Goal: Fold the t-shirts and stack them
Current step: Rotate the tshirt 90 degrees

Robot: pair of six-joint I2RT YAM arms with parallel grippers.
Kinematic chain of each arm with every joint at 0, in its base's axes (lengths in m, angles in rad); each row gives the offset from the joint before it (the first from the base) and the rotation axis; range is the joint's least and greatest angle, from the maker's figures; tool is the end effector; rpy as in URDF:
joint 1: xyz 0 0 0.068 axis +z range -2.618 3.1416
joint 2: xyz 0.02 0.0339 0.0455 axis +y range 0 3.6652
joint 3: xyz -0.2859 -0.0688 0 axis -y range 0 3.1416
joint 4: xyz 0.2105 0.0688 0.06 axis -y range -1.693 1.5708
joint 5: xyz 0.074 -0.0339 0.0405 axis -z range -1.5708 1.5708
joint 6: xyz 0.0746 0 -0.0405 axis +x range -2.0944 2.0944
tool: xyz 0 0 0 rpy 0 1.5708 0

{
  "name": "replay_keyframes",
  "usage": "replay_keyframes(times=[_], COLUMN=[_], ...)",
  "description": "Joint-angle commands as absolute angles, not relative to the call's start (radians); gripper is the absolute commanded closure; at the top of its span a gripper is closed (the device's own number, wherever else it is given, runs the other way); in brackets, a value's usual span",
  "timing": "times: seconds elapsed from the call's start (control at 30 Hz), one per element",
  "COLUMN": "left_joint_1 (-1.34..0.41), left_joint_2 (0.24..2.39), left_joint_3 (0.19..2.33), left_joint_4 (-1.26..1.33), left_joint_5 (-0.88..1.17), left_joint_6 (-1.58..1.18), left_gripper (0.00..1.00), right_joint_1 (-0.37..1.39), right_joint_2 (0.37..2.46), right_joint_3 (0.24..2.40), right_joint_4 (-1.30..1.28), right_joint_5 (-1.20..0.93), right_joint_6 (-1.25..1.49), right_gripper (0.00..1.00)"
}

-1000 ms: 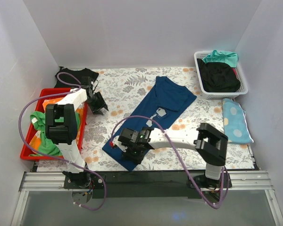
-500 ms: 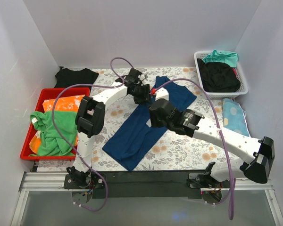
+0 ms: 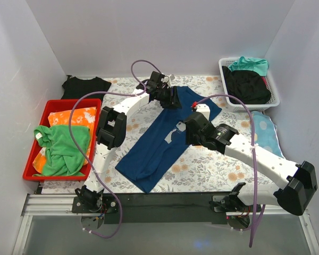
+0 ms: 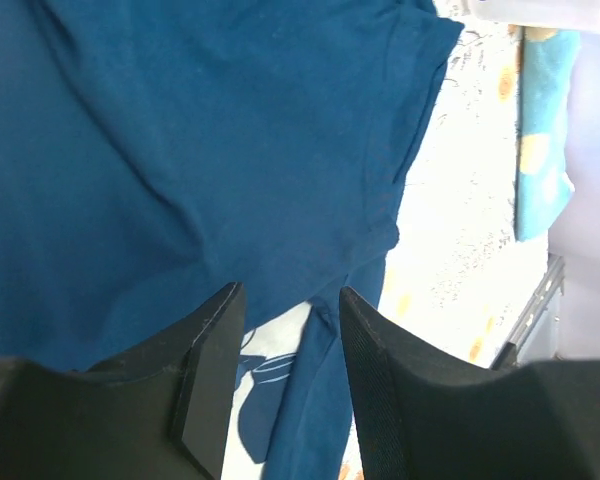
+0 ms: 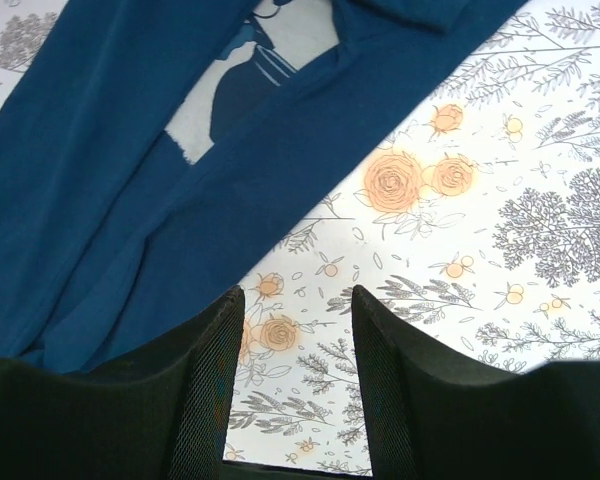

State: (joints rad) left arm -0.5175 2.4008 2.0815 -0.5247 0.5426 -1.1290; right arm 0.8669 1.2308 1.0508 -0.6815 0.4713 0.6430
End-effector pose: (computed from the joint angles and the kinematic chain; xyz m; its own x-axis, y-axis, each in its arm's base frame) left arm 0.4514 -0.3013 0.1943 -0.9302 -0.3613 0.0647 -0.2785 0.5798 -0.7657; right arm 0.1773 0.1565 0.2978 -0.6855 0.0180 -0.7278 -0.0959 0.9887 0.1148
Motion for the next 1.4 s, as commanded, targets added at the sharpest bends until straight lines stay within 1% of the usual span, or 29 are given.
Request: replay_keyframes(times=[0.0,0.13,0.23,0.3,0.43,0.5,0.67,0.73,0.97,1.13,1.2,1.37], left_joint_1=[-0.523,-0.523,-0.523,-0.522,-0.499,-0.482,-0.384,-0.332,-0.229,-0.212,-0.212,-0.212], left_joint_2=[2.436,2.517,2.566,2.595,2.599,2.600,2.588,2.580,2.563,2.514,2.459,2.312], left_joint_3=[2.125,2.180,2.232,2.267,2.256,2.266,2.272,2.267,2.276,2.281,2.266,2.194], left_joint_4=[-0.494,-0.451,-0.457,-0.488,-0.535,-0.595,-0.699,-0.715,-0.712,-0.643,-0.598,-0.546], left_joint_5=[0.589,0.606,0.559,0.480,0.319,0.189,-0.016,-0.060,-0.057,0.033,0.067,0.058], left_joint_6=[-1.149,-1.169,-1.187,-1.192,-1.221,-1.250,-1.336,-1.368,-1.359,-1.309,-1.275,-1.226], left_gripper=[0.58,0.58,0.57,0.57,0.57,0.57,0.57,0.57,0.59,0.57,0.56,0.52], right_joint_1=[0.839,0.833,0.827,0.824,0.815,0.813,0.813,0.811,0.811,0.813,0.815,0.839], right_joint_2=[1.204,1.209,1.212,1.215,1.224,1.242,1.308,1.331,1.428,1.476,1.499,1.577], right_joint_3=[1.037,1.026,1.020,1.017,1.014,1.015,1.032,1.038,1.061,1.094,1.121,1.206], right_joint_4=[-0.698,-0.704,-0.704,-0.709,-0.709,-0.707,-0.710,-0.709,-0.709,-0.707,-0.706,-0.693], right_joint_5=[0.465,0.459,0.454,0.454,0.451,0.446,0.423,0.400,0.330,0.295,0.291,0.275], right_joint_6=[0.680,0.683,0.683,0.680,0.681,0.672,0.650,0.634,0.585,0.552,0.539,0.488], right_gripper=[0.47,0.48,0.48,0.48,0.48,0.48,0.48,0.49,0.51,0.53,0.54,0.54])
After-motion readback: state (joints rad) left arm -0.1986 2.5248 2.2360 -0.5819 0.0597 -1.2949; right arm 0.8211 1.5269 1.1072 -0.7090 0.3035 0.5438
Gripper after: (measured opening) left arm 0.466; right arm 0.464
